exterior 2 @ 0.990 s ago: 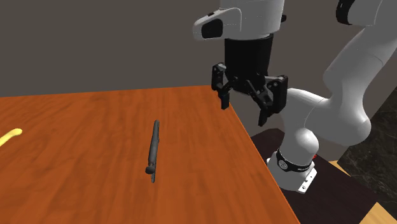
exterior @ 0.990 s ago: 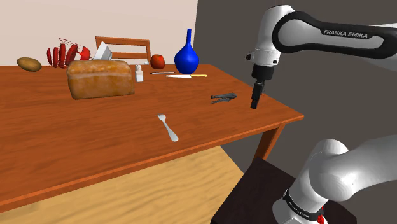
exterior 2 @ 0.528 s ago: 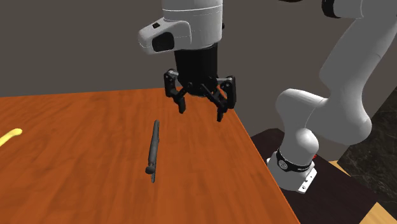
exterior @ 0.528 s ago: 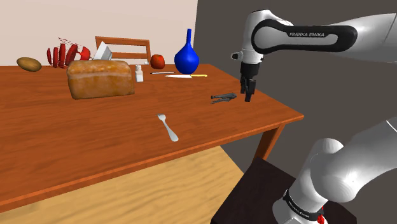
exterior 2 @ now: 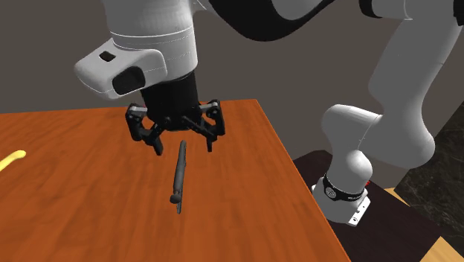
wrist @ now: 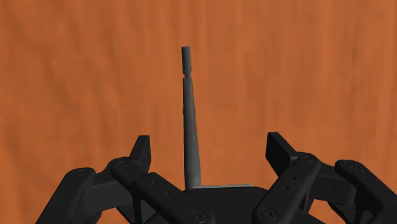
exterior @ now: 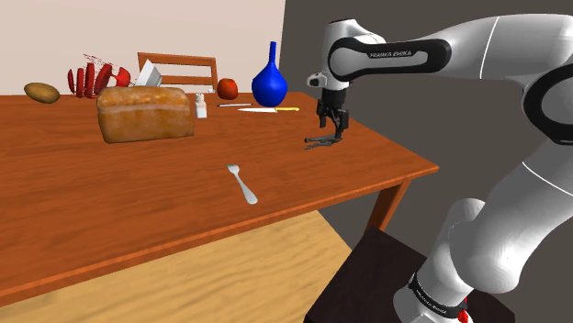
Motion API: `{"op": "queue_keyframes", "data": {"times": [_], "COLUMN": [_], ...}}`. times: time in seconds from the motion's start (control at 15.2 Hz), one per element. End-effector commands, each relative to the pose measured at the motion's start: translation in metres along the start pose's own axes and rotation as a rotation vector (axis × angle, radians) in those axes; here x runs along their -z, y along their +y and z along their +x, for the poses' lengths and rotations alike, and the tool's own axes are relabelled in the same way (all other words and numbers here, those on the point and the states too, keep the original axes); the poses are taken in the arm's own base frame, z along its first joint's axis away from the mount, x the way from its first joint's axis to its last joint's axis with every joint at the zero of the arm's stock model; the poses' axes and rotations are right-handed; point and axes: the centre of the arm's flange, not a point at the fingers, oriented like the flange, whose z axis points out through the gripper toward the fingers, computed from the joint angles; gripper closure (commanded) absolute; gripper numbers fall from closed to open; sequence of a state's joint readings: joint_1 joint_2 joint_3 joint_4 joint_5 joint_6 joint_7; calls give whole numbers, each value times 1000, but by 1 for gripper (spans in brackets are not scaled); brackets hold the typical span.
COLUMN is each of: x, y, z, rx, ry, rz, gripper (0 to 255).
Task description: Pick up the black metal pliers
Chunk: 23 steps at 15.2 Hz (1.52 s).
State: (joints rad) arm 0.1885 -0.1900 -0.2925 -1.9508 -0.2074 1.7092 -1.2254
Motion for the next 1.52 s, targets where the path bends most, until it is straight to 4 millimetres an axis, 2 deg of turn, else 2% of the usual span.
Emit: {"op": "queue_keyframes", "data": {"times": [0.0,0.4,0.53,0.59,1.19,1.45], "x": [-3,-35,-38,-38,-38,-17], "y": [12,12,12,12,12,12], "z": [4,9,10,10,10,6], "rx": [58,58,58,58,58,58], "ry": [-6,-6,-6,-6,-6,-6], "rz": [-10,-10,-10,-10,-10,-10], "gripper": [0,0,0,255,255,255]}}
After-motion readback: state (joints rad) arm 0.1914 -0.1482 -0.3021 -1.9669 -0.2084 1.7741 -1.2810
